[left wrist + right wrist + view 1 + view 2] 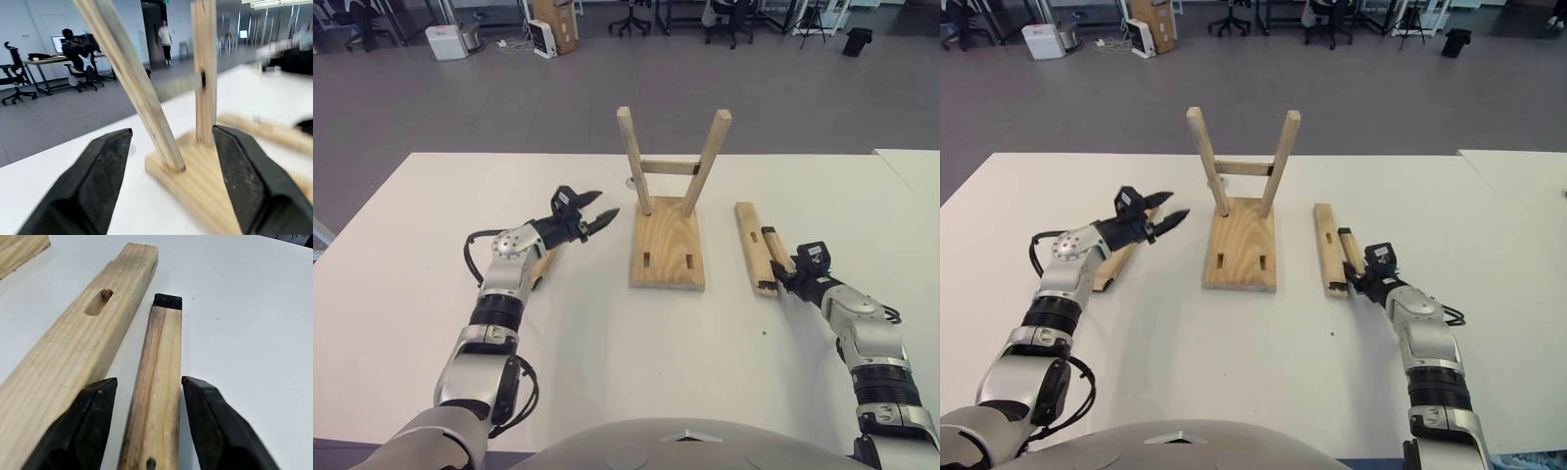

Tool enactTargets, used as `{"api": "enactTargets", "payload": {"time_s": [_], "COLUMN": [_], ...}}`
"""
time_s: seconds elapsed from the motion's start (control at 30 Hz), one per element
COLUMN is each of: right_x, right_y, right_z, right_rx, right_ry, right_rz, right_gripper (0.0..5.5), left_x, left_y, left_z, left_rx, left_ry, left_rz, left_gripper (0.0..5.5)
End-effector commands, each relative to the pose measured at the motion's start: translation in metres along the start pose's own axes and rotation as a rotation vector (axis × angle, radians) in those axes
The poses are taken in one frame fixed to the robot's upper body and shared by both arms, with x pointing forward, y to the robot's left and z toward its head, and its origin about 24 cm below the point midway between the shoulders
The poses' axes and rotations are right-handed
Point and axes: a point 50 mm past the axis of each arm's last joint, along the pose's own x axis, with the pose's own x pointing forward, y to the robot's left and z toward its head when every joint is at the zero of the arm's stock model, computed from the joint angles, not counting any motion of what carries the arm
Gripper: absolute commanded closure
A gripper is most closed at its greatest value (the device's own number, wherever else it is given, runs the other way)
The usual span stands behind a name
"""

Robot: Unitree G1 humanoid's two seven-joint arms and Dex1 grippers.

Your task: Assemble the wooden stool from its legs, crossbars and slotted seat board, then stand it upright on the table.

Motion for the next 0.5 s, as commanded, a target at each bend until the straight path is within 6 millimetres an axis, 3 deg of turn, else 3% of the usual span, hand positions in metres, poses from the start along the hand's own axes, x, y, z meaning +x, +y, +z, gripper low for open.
{"api": "enactTargets", "payload": {"time_s": [0.03,0.13,0.23,0.3,0.37,0.43,0.5], "right_x": [-0.006,-0.005,-0.005,-0.005,-0.011,-0.023,-0.043], "right_y": [0.013,0.01,0.003,-0.005,-0.008,0.01,0.043], "right_z": [-0.057,-0.058,-0.045,-0.013,0.046,0.107,0.148], "right_rx": [0.077,0.082,0.072,0.079,0.017,-0.062,-0.194], "right_ry": [0.217,0.215,0.144,-0.005,-0.233,-0.465,-0.642], "right_rz": [0.008,-0.022,-0.067,-0.091,-0.103,-0.012,0.163], "right_gripper": [3.74,4.19,4.19,4.19,4.19,4.19,4.19], "left_x": [0.006,0.003,-0.005,-0.004,0.008,0.023,0.035], "left_y": [0.003,0.0,-0.001,-0.003,-0.016,-0.034,-0.05], "left_z": [0.024,0.029,0.023,0.031,0.054,0.074,0.087], "left_rx": [-0.05,-0.049,-0.091,-0.116,-0.133,-0.14,-0.155], "left_ry": [-0.173,-0.229,-0.222,-0.231,-0.253,-0.251,-0.245], "left_rz": [0.148,0.184,0.21,0.169,0.038,-0.093,-0.175], "left_gripper": [2.47,2.47,2.47,2.47,2.47,2.47,2.47]}}
